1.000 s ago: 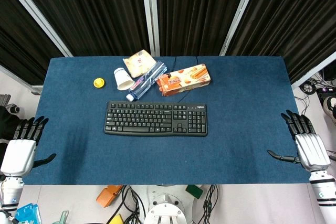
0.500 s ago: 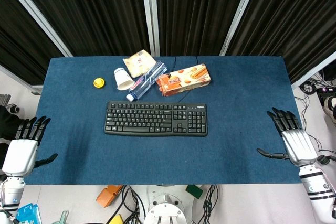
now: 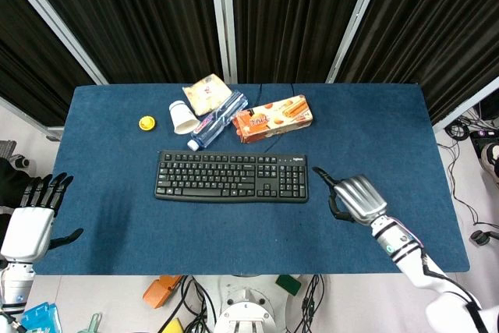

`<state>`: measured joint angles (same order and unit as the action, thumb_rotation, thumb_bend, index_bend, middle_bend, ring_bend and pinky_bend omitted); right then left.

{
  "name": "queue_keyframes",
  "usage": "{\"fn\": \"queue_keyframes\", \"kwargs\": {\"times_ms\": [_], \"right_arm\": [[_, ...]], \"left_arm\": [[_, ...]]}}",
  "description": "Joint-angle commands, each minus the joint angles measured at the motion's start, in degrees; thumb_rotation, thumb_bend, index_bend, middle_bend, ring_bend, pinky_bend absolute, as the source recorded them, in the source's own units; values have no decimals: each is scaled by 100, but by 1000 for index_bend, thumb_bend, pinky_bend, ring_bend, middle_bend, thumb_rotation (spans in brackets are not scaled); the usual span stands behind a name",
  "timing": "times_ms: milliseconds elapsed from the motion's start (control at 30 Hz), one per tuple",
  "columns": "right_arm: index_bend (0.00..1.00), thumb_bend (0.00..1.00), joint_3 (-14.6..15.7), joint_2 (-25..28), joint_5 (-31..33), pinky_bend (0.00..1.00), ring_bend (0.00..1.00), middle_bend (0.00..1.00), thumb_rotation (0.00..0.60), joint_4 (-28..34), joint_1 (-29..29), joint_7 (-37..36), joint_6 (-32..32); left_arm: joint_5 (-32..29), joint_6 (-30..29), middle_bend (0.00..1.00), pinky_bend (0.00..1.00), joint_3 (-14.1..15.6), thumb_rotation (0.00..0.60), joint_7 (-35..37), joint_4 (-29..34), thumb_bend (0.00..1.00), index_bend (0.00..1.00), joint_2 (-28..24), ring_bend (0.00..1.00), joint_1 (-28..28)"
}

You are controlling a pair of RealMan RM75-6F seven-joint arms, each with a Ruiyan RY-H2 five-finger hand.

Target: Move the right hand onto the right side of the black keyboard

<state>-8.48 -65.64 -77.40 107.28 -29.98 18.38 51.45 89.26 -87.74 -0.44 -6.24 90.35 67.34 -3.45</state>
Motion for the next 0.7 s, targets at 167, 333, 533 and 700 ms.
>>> {"fn": "queue_keyframes", "kwargs": {"times_ms": [167,333,533,700], "right_arm": [[295,1000,-280,-1024,1844,1000,1000,945,390,-438,-1258,1363,-741],[306,1000,-209,-1556,2970,1000,1000,947,389,-960,-1865,1869,-826],[307,1000,-113,-1935,3752,1000,1000,956,390,-1407,-2378,2032,-882],[303,1000,-15,-2115,4072,1000,1000,956,388,-1602,-2673,2080,-888]], "left_arm": [[-26,23,64,0,42,600,87,-114,45,80,18,23,37],[-45,45,63,0,69,600,136,-213,45,80,50,23,60],[-80,81,63,0,64,600,185,-288,44,80,77,23,61],[-96,95,64,0,52,600,200,-312,45,80,87,23,55]]}}
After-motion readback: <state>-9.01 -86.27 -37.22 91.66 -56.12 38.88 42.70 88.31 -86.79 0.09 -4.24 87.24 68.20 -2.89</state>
